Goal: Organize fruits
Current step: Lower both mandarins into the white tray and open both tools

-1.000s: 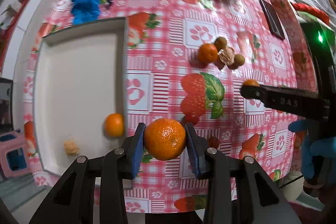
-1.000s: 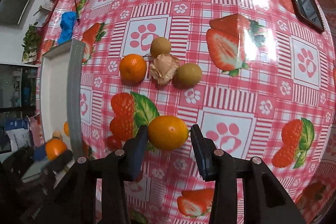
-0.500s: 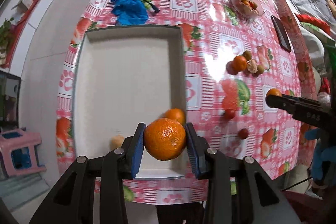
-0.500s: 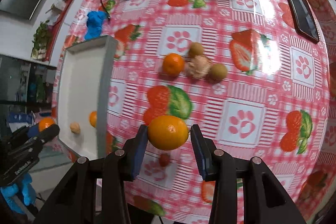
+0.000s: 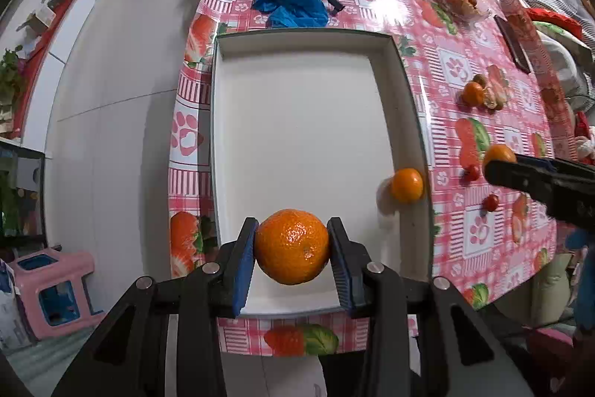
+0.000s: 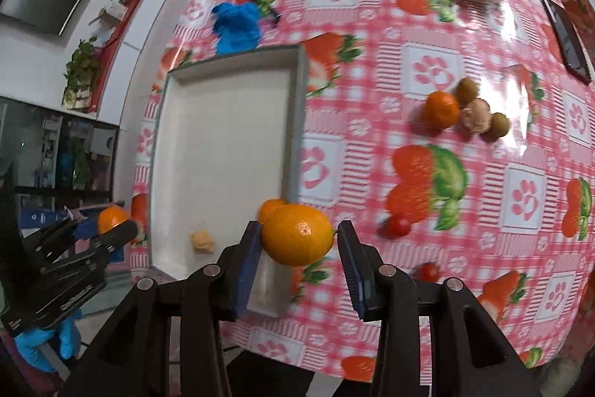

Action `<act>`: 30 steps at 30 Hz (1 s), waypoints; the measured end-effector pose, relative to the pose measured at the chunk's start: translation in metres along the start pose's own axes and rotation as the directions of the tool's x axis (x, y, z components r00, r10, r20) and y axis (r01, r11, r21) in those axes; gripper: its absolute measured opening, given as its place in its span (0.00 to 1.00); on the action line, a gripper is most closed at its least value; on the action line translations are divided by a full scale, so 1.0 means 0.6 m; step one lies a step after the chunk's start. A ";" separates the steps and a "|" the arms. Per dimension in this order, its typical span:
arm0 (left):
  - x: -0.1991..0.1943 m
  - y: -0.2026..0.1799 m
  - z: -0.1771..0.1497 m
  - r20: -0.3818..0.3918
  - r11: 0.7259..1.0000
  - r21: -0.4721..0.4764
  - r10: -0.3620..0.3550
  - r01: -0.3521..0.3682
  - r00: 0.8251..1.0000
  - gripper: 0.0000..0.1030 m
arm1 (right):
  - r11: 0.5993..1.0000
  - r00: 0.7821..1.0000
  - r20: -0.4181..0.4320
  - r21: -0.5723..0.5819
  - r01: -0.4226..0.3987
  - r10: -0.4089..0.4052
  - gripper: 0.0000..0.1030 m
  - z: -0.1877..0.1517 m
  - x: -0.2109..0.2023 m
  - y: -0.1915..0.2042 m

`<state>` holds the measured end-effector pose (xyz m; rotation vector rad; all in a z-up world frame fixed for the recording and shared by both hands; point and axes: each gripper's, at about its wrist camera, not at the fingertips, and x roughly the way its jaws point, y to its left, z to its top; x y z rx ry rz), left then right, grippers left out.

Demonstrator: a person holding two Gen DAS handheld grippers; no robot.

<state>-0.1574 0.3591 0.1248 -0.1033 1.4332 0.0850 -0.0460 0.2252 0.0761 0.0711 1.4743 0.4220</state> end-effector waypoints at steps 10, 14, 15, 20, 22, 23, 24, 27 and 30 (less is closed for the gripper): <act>0.041 -0.028 0.006 -0.018 0.999 -0.049 -0.014 0.013 1.000 0.40 | 0.996 0.999 -0.044 -0.089 0.021 -0.025 0.42 0.013 0.035 0.054; 0.045 -0.030 0.008 -0.017 0.999 -0.049 -0.012 0.011 1.000 0.40 | 0.992 0.998 -0.058 -0.122 0.028 -0.035 0.42 0.021 0.045 0.066; 0.046 -0.030 0.008 -0.017 0.999 -0.050 -0.010 0.009 1.000 0.40 | 0.991 0.997 -0.061 -0.127 0.028 -0.036 0.42 0.022 0.046 0.068; 0.051 -0.025 0.012 -0.024 0.998 -0.057 -0.033 0.032 0.999 0.40 | 0.989 0.996 -0.084 -0.144 0.028 -0.040 0.42 0.026 0.058 0.073; 0.052 -0.024 0.013 -0.027 0.998 -0.058 -0.033 0.032 0.999 0.40 | 0.988 0.995 -0.090 -0.151 0.029 -0.043 0.42 0.028 0.062 0.075; 0.054 -0.023 0.014 -0.030 0.998 -0.059 -0.033 0.031 0.999 0.40 | 0.988 0.995 -0.094 -0.154 0.029 -0.044 0.42 0.030 0.065 0.077; 0.056 -0.021 0.015 -0.033 0.998 -0.060 -0.033 0.031 0.999 0.40 | 0.987 0.994 -0.096 -0.156 0.028 -0.044 0.42 0.031 0.066 0.078; 0.062 -0.018 0.018 -0.042 0.998 -0.064 -0.031 0.028 0.999 0.40 | 0.987 0.993 -0.108 -0.160 0.026 -0.044 0.42 0.035 0.075 0.080; 0.068 -0.016 0.021 -0.050 0.998 -0.064 -0.028 0.024 0.998 0.40 | 0.986 0.992 -0.121 -0.163 0.026 -0.047 0.42 0.038 0.085 0.082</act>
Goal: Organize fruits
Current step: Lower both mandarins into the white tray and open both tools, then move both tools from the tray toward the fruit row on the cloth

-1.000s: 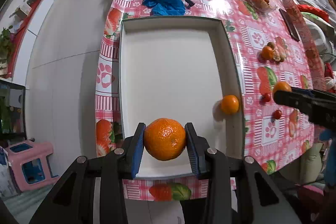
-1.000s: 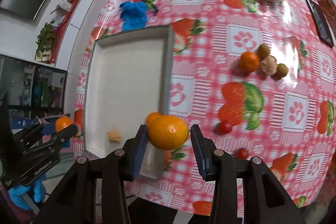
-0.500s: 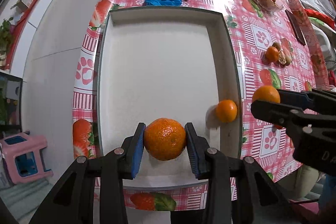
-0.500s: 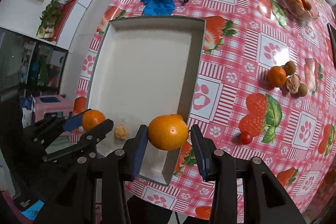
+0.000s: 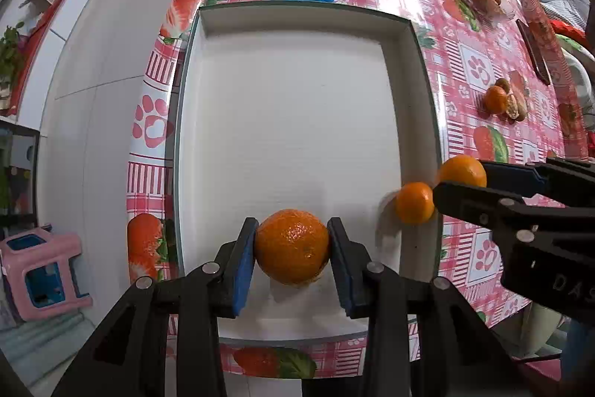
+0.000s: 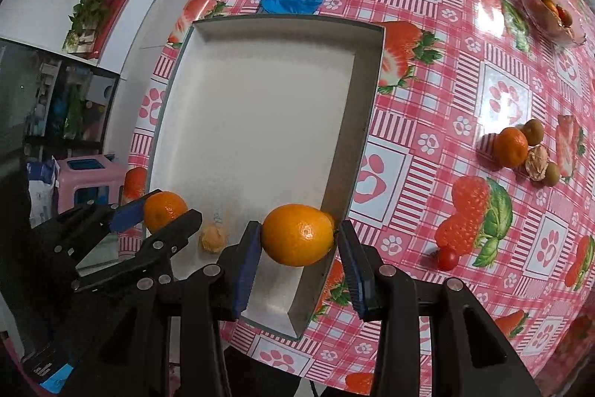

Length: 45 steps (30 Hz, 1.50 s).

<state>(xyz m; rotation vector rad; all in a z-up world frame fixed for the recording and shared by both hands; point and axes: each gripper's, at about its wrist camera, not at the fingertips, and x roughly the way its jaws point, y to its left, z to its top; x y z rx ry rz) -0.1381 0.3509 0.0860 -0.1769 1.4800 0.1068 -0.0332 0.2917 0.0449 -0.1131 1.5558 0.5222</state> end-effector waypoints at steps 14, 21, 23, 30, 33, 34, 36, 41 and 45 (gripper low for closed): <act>0.051 0.003 0.006 -0.061 1.000 0.006 0.027 -0.027 0.998 0.40 | 1.000 0.998 -0.060 -0.025 0.013 -0.014 0.42 0.020 0.054 0.011; 0.069 -0.010 0.007 -0.079 0.999 0.007 0.041 -0.041 0.996 0.40 | 0.999 0.996 -0.085 -0.039 0.007 -0.011 0.42 0.023 0.077 0.020; 0.072 -0.014 0.002 -0.071 0.999 0.013 0.047 -0.046 0.996 0.40 | 0.999 0.996 -0.089 -0.045 0.006 -0.010 0.42 0.022 0.081 0.023; 0.059 -0.023 -0.002 -0.040 0.997 0.020 0.072 -0.072 0.997 0.69 | 0.999 0.995 -0.098 -0.047 -0.006 0.001 0.43 0.019 0.084 0.028; 0.050 -0.029 -0.001 -0.024 0.997 0.023 0.077 -0.077 0.997 0.74 | 0.999 0.996 -0.086 -0.037 -0.008 0.005 0.59 0.017 0.077 0.025; 0.048 -0.030 0.000 -0.021 0.996 0.026 0.081 -0.080 0.997 0.75 | 0.999 0.997 -0.075 -0.036 -0.007 0.004 0.77 0.018 0.073 0.024; 0.043 -0.036 0.002 -0.014 0.995 0.034 0.089 -0.089 0.996 0.76 | 0.999 0.999 -0.051 -0.033 -0.004 0.003 0.80 0.017 0.062 0.021; 0.030 -0.053 0.006 -0.003 0.993 0.051 0.107 -0.107 0.994 0.77 | 0.999 0.999 -0.040 -0.031 -0.014 0.013 0.80 0.013 0.046 0.012; 0.021 -0.067 0.019 -0.001 0.989 0.078 0.124 -0.123 0.992 0.77 | 1.000 1.000 -0.019 -0.022 -0.015 0.014 1.00 0.003 0.025 -0.012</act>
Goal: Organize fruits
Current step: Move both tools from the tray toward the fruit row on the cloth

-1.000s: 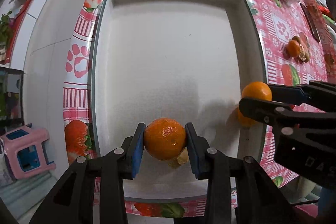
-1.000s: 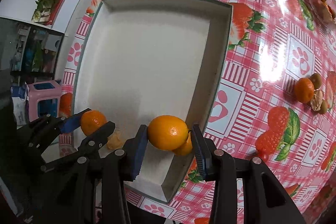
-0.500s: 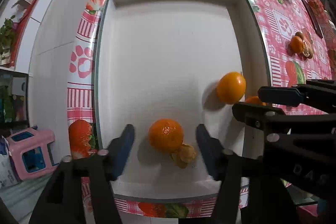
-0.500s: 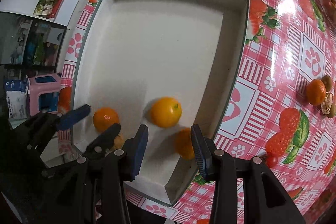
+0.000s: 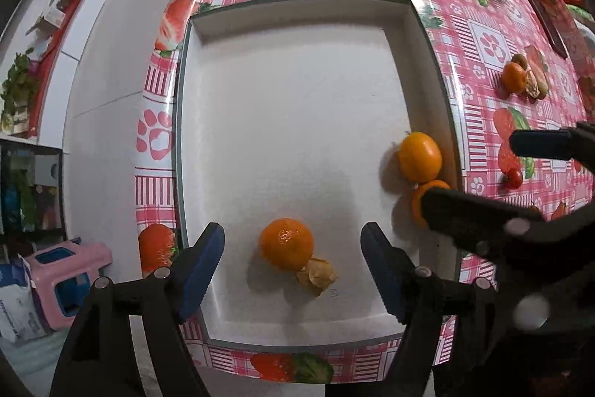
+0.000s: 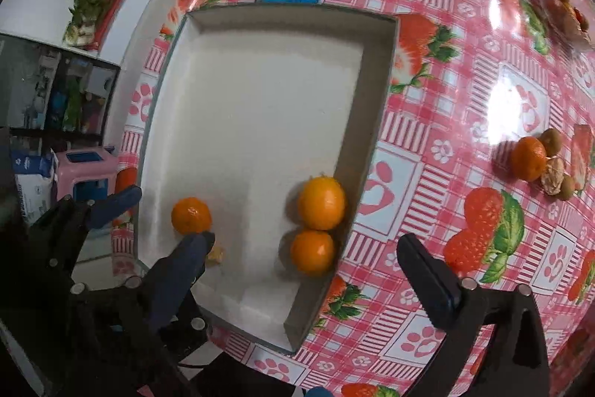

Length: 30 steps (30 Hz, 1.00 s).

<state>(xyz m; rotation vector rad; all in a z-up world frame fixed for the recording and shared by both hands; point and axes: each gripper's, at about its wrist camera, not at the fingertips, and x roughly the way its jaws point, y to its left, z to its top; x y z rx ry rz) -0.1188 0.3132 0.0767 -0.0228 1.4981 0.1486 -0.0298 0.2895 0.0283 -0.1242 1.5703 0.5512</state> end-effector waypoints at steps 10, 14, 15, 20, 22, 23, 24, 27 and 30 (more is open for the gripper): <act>-0.023 -0.031 0.002 0.010 0.998 0.058 -0.015 0.014 1.000 0.77 | 0.993 0.999 0.034 0.116 0.029 -0.033 1.00 -0.034 -0.049 -0.101; -0.024 -0.050 0.007 0.007 0.996 0.086 -0.016 0.015 1.000 0.77 | 0.970 0.996 0.016 0.229 0.078 -0.084 1.00 -0.079 -0.053 -0.183; -0.022 -0.056 0.007 0.002 0.995 0.093 -0.018 0.018 1.000 0.77 | 0.962 0.996 0.001 0.259 0.091 -0.094 1.00 -0.091 -0.050 -0.203; -0.025 -0.093 0.008 0.000 0.990 0.136 -0.020 0.020 1.000 0.77 | 0.901 0.987 -0.084 0.404 0.157 -0.135 1.00 -0.165 -0.035 -0.297; -0.029 -0.110 0.009 0.003 0.987 0.159 -0.020 0.019 1.000 0.77 | 0.893 0.985 -0.106 0.418 0.169 -0.137 1.00 -0.183 -0.029 -0.313; -0.032 -0.118 0.009 0.006 0.985 0.171 -0.019 0.017 1.000 0.77 | 0.890 0.984 -0.113 0.422 0.172 -0.137 1.00 -0.190 -0.026 -0.319; -0.036 -0.127 0.010 0.010 0.983 0.183 -0.017 0.014 1.000 0.77 | 0.888 0.984 -0.115 0.426 0.170 -0.134 1.00 -0.196 -0.026 -0.324; -0.042 -0.147 0.015 0.017 0.979 0.206 -0.013 0.009 1.000 0.77 | 0.877 0.986 -0.114 0.453 0.158 -0.119 1.00 -0.213 -0.026 -0.346; -0.046 -0.163 0.022 0.019 0.976 0.218 -0.014 0.009 1.000 0.77 | 0.871 0.988 -0.110 0.469 0.147 -0.108 1.00 -0.229 -0.035 -0.372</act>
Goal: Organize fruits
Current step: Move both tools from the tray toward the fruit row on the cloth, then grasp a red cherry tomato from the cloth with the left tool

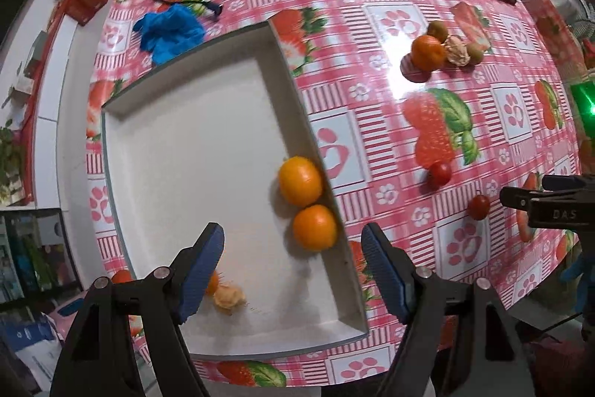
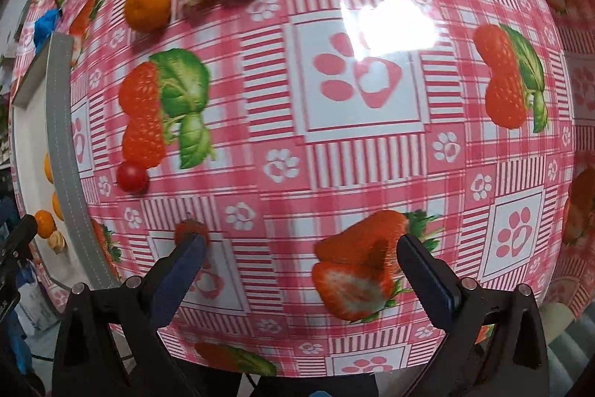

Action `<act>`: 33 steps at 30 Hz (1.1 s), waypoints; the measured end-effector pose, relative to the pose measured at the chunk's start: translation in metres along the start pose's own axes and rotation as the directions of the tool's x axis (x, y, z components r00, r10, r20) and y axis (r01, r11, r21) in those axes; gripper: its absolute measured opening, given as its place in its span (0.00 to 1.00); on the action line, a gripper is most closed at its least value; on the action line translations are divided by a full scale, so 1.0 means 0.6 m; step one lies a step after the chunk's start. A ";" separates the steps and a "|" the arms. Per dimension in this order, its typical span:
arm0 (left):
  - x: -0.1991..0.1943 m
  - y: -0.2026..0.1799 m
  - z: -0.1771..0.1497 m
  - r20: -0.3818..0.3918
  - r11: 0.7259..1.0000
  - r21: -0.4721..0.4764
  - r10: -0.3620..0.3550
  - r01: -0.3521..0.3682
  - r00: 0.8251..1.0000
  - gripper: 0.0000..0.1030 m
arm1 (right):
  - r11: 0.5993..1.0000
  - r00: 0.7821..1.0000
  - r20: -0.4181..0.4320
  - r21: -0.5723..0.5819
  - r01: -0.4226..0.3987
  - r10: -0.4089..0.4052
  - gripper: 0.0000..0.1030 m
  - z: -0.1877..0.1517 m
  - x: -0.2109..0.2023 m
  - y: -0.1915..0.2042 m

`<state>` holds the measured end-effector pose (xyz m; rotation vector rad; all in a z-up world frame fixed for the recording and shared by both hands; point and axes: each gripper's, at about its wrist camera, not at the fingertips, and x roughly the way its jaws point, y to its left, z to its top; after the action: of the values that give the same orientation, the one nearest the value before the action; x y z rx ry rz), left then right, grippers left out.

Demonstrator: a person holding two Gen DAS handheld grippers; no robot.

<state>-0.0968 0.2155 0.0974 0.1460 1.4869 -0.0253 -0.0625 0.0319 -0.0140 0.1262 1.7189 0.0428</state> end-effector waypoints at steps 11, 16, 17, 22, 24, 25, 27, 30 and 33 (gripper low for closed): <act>0.001 -0.046 0.023 -0.008 0.999 0.052 0.003 -0.002 1.000 0.77 | 1.000 1.000 0.010 0.015 -0.023 0.023 1.00 0.000 -0.002 -0.077; -0.005 -0.077 0.028 0.011 0.995 0.085 -0.044 0.043 0.999 0.77 | 1.000 1.000 0.020 0.006 -0.023 0.023 1.00 -0.023 -0.004 -0.092; -0.005 -0.083 0.029 0.012 0.994 0.088 -0.059 0.058 0.998 0.77 | 1.000 1.000 0.023 -0.008 -0.013 0.014 1.00 -0.026 -0.005 -0.097; 0.013 -0.127 0.040 -0.010 0.987 0.117 -0.110 0.111 0.994 0.77 | 0.996 0.998 0.022 -0.060 0.064 -0.063 1.00 -0.061 0.011 -0.111; 0.033 -0.143 0.045 -0.033 0.986 0.122 -0.114 0.117 0.993 0.72 | 0.994 0.997 0.009 -0.069 0.082 -0.081 1.00 -0.071 0.021 -0.119; 0.044 -0.150 0.048 -0.048 0.984 0.124 -0.119 0.124 0.992 0.68 | 0.994 0.997 0.002 -0.068 0.081 -0.081 1.00 -0.075 0.025 -0.124; 0.060 -0.159 0.052 -0.066 0.984 0.126 -0.117 0.124 0.991 0.63 | 0.995 0.997 0.004 -0.068 0.079 -0.079 1.00 -0.086 0.030 -0.134; 0.083 -0.171 0.056 -0.091 0.984 0.124 -0.115 0.126 0.989 0.52 | 0.993 0.996 0.008 -0.081 0.088 -0.088 1.00 -0.094 0.030 -0.141; 0.100 -0.178 0.057 -0.108 0.985 0.109 -0.124 0.135 0.986 0.42 | 0.992 0.996 0.005 -0.083 0.092 -0.092 1.00 -0.102 0.032 -0.145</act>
<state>-0.0690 0.1099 0.0319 0.1457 1.5943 -0.2122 -0.1312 -0.0497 -0.0321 -0.0145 1.7173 0.0462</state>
